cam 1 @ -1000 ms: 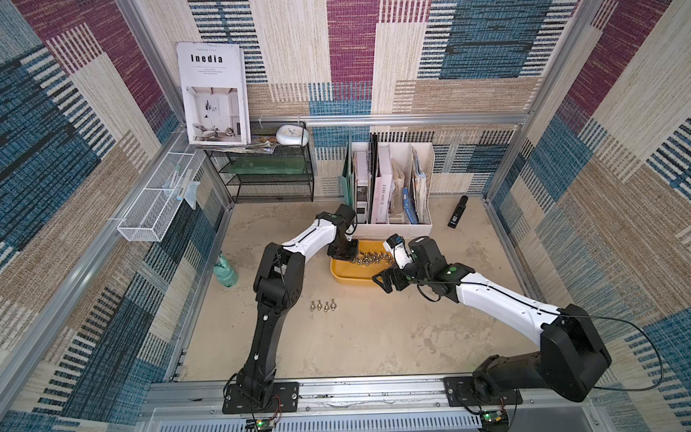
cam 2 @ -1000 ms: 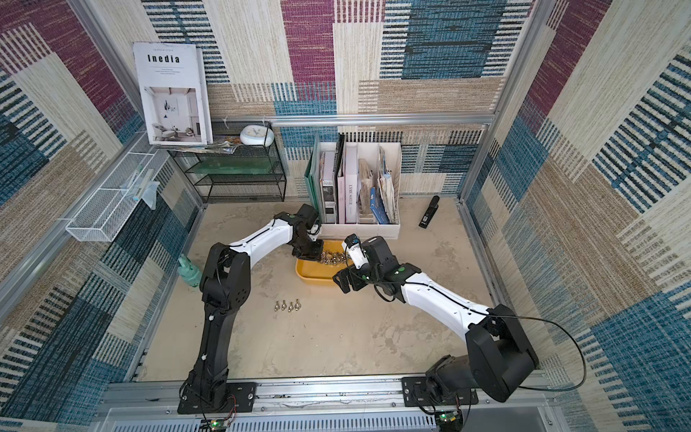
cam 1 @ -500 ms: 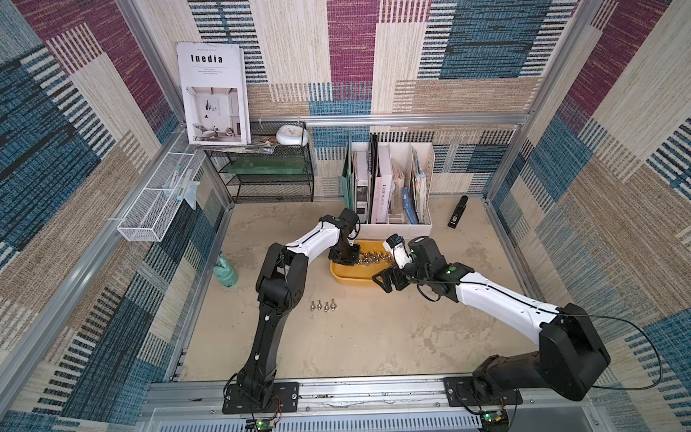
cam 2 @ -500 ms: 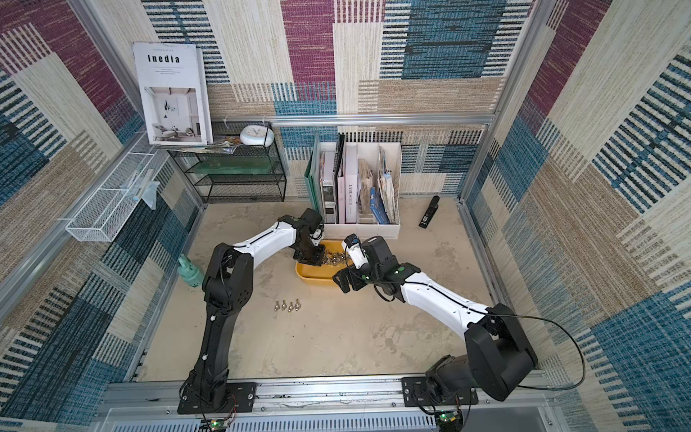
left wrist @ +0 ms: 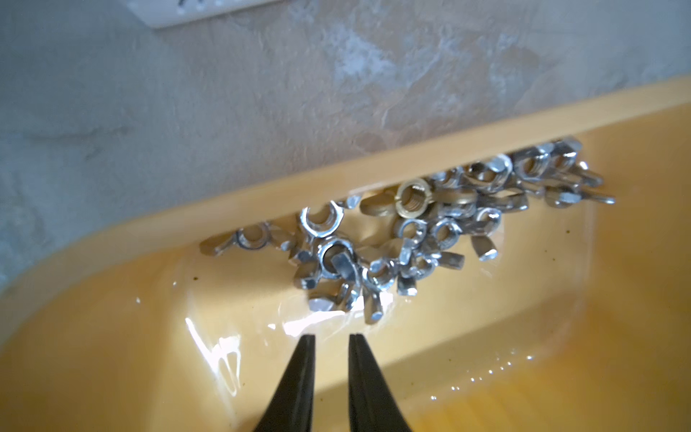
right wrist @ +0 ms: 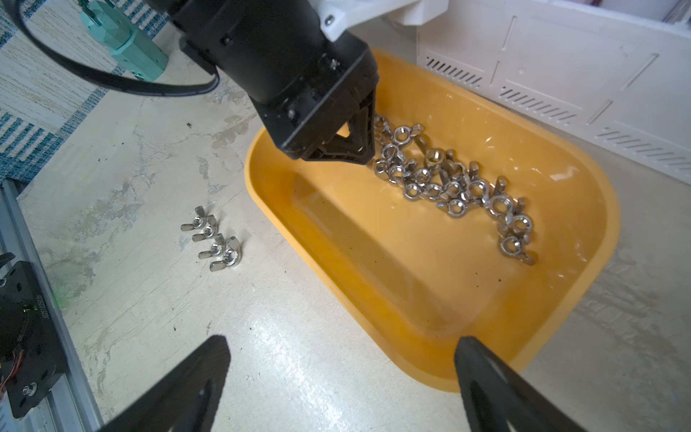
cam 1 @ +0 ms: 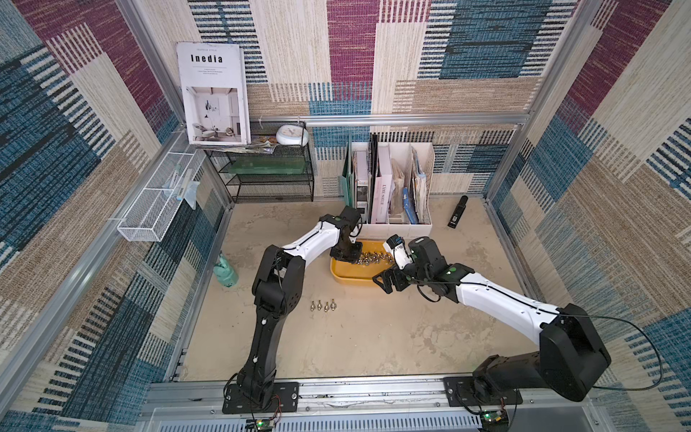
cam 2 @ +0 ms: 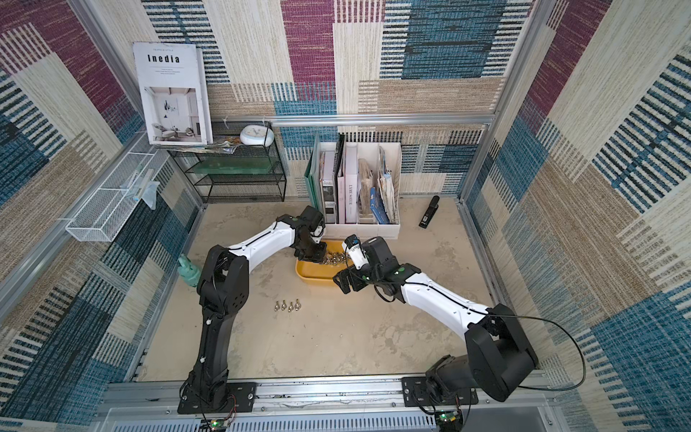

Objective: Take out the wing nut from the storage box
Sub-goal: Pick up the wing nut from the storage box.

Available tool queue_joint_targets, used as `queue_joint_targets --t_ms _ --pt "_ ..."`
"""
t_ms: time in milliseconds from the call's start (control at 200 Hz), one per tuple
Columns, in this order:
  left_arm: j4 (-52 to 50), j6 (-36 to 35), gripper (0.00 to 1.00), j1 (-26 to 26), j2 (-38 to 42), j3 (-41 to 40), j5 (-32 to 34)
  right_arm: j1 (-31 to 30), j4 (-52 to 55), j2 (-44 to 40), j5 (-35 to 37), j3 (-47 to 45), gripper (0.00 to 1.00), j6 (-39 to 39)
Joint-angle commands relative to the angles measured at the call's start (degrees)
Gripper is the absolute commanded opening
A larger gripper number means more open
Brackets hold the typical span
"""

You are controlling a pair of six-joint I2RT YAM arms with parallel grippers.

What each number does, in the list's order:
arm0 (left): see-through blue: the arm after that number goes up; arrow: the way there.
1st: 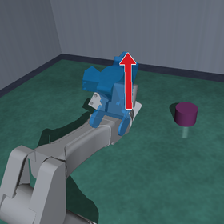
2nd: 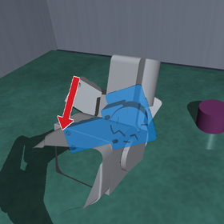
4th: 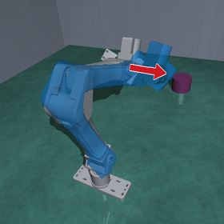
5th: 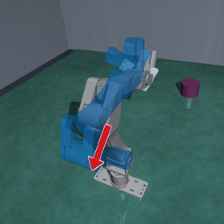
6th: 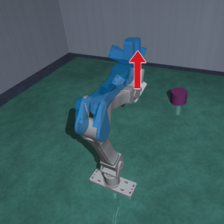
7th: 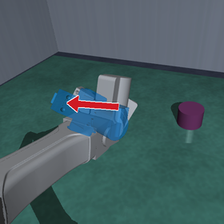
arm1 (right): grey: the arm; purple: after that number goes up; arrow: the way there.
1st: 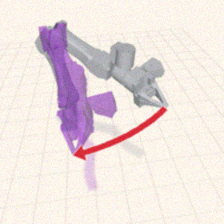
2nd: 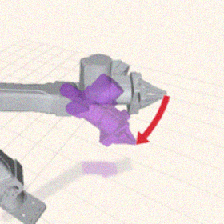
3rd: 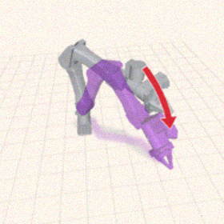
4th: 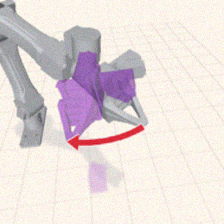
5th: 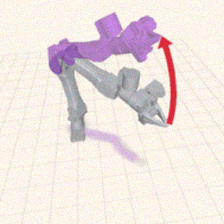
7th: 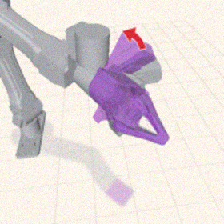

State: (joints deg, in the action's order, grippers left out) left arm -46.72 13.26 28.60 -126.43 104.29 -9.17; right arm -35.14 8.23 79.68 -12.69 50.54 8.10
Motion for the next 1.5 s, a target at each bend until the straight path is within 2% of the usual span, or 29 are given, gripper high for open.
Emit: queue_joint_targets --t_ms 0,651,751,831,1067,1277,1492 --pt "0.72 -1.97 0.24 0.0 -0.61 0.9 -0.59 -0.02 -0.37 -0.27 -0.19 0.09 0.99 0.05" --pt "-0.89 -5.17 0.25 1.09 -4.6 3.24 2.08 0.13 -0.14 0.38 -0.23 0.66 0.99 -0.19" --pt "-0.86 -5.18 0.22 1.17 -4.57 3.27 2.58 0.21 -0.23 0.49 -0.25 0.75 0.99 -0.3" --pt "-0.86 -5.26 0.14 1.28 -4.4 3.32 2.58 0.33 -0.15 0.57 -0.41 0.78 0.99 -0.32" --pt "-1.1 -4.63 0.12 1.37 -0.95 1.06 3.27 0.42 -0.44 0.93 -0.83 1.09 0.99 -0.23" --pt "-1.03 -1.08 0.11 1.37 4.6 -3.38 2.96 0.42 -0.98 1.18 -1.28 1.3 0.99 0.08" --pt "-0.06 9.96 0.11 1.36 9.92 -7.69 2.54 0.38 -2.12 1.75 -3.74 1.97 0.99 -0.13"
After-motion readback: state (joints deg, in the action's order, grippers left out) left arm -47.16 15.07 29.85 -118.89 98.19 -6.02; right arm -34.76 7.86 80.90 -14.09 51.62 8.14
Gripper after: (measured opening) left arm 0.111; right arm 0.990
